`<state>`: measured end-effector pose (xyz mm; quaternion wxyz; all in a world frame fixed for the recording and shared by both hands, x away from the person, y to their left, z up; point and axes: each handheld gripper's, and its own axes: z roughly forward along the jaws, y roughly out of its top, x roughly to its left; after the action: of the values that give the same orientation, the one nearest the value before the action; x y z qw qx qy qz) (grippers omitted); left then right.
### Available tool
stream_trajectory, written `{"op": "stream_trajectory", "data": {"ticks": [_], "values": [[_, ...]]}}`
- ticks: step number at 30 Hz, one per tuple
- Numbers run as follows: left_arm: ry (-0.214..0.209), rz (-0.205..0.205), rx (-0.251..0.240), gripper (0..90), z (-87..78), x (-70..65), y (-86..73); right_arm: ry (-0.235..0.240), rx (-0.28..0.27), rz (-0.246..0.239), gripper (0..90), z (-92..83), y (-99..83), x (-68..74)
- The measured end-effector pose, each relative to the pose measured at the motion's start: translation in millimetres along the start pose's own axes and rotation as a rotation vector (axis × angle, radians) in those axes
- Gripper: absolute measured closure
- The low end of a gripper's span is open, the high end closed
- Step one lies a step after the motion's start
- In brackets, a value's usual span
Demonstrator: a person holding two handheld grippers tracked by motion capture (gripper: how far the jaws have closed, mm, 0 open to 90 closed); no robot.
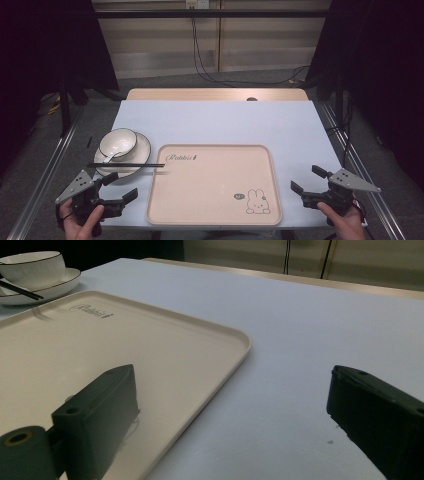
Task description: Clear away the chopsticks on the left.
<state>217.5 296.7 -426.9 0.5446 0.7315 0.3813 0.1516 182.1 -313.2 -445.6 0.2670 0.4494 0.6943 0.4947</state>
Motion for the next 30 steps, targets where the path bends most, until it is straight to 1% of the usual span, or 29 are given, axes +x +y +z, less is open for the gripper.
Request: {"op": "stream_trajectory", "data": {"ticks": [3,5,8,9,10,12,13,14,15,16,17,18,19,21,22,23,24,25,26,27,28,29,30], "values": [[0.010,0.041,0.011,4.0,-4.7,3.9,3.6,0.002,0.002,0.001,6.3,0.1,-0.1,0.2],[0.012,0.058,0.028,3.9,-8.2,7.8,6.2,0.003,0.001,-0.002,6.3,0.3,0.1,0.6],[0.023,0.058,0.043,3.9,-12.6,14.6,8.1,0.006,0.001,-0.004,6.5,0.5,0.3,1.2],[0.023,0.058,0.043,3.9,-12.6,14.6,8.1,0.006,0.001,-0.004,6.5,0.5,0.3,1.2],[0.014,0.056,0.064,4.5,-15.1,20.9,8.0,0.004,0.002,-0.005,6.6,0.9,0.5,1.4],[0.015,0.054,0.069,5.2,-15.8,23.3,7.7,0.003,0.002,-0.006,6.7,1.2,0.5,1.4],[-0.015,0.039,0.089,6.4,-17.1,31.0,6.8,0.009,0.004,-0.009,6.7,1.6,0.6,1.3],[-0.015,0.039,0.089,6.2,-17.1,31.0,6.8,0.009,0.004,-0.009,6.7,1.6,0.6,1.3],[-0.022,0.036,0.088,5.8,-18.4,37.6,6.9,0.009,0.004,-0.011,6.9,2.1,0.8,1.7],[-0.022,0.036,0.088,5.9,-18.4,37.6,6.9,0.009,0.004,-0.011,6.9,2.1,0.8,1.7],[-0.016,0.043,0.091,5.9,-18.9,41.3,7.3,0.007,0.004,-0.016,6.9,2.9,1.0,1.9],[-0.035,0.038,0.106,6.0,-19.1,47.5,8.4,0.009,0.007,-0.015,6.9,2.9,1.0,2.2],[-0.029,0.038,0.106,6.2,-19.5,50.8,9.1,0.009,0.007,-0.016,6.9,2.9,1.1,2.4],[-0.039,0.036,0.098,6.4,-19.6,57.0,10.1,0.010,0.006,-0.019,7.0,2.9,1.2,2.5],[-0.039,0.036,0.098,6.3,-19.6,57.0,10.1,0.010,0.007,-0.019,6.9,2.9,1.3,2.7],[-0.041,0.023,0.096,5.5,-19.2,64.0,11.4,0.009,0.007,-0.020,7.0,2.8,1.3,2.7],[-0.037,0.006,0.094,5.1,-18.5,66.8,11.9,0.010,0.009,-0.022,7.0,2.8,1.2,2.8],[-0.034,0.018,0.100,5.1,-17.7,69.9,12.1,0.007,0.011,-0.027,7.0,3.1,1.2,3.1],[-0.034,0.018,0.100,5.0,-17.7,69.9,12.1,0.007,0.011,-0.027,7.0,3.1,1.2,3.1],[-0.002,0.057,0.128,4.2,-15.4,74.2,11.8,0.009,0.013,-0.035,7.0,2.9,1.4,3.8],[0.001,0.050,0.145,4.1,-14.0,76.9,12.2,0.008,0.012,-0.038,7.0,2.7,1.5,4.3],[0.001,0.050,0.145,3.9,-14.0,76.9,12.2,0.008,0.012,-0.038,7.0,2.7,1.5,4.3],[-0.012,0.042,0.159,3.9,-13.0,80.1,12.5,0.010,0.011,-0.035,7.0,2.7,1.7,4.8]]}}
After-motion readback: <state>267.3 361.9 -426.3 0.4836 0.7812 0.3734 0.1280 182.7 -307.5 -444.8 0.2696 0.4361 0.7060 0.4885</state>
